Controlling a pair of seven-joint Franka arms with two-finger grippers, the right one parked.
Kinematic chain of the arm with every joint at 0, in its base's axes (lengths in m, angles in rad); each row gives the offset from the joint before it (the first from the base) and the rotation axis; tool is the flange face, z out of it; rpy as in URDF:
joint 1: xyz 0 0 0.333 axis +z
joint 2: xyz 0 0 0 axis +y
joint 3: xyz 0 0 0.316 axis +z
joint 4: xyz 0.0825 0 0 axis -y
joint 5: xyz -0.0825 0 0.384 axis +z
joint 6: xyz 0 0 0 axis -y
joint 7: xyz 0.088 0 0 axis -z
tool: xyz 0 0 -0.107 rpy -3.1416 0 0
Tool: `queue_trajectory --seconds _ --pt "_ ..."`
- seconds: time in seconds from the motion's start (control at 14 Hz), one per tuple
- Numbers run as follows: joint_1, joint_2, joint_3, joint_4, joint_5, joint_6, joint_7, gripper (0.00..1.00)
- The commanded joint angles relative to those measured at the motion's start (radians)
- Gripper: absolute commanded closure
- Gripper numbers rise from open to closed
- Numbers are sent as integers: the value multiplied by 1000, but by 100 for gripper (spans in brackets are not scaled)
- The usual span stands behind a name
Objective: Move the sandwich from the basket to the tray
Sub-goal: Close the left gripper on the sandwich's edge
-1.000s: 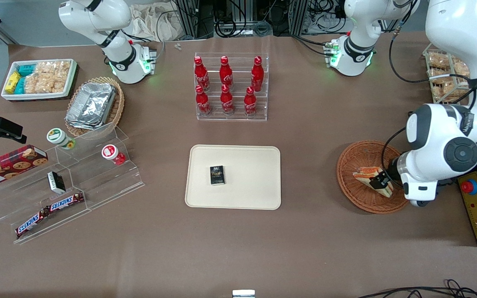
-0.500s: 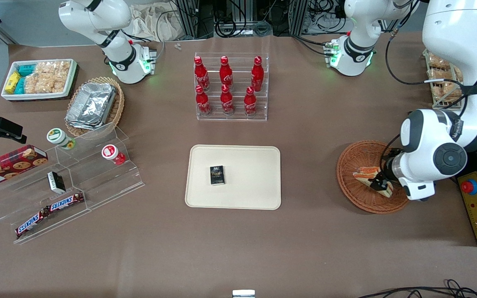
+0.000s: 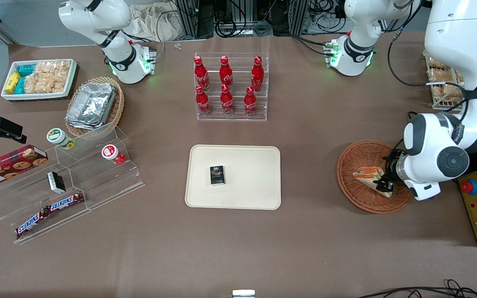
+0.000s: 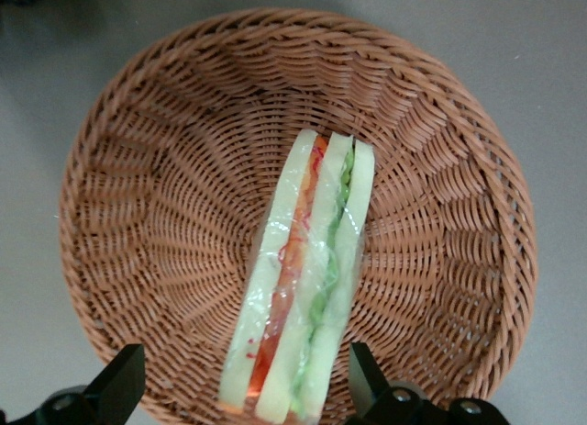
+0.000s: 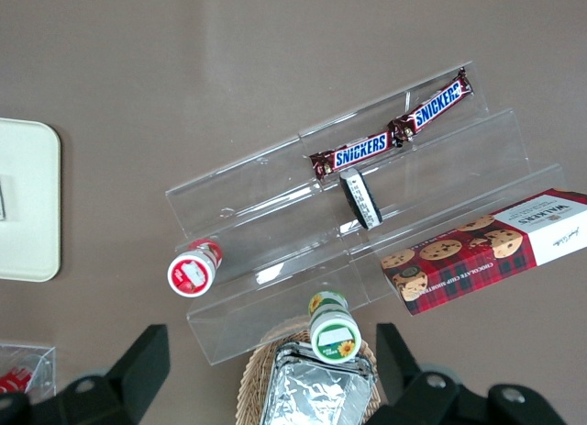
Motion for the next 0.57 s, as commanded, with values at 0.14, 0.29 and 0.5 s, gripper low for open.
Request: queue_trajectory --seconds 0.14,0.29,0.5 --pt "-1 37 -4 -11 4 48 -41 0" --pt "-3 53 -4 -11 3 71 -52 0" --pt "-10 57 -6 -3 15 68 -84 96"
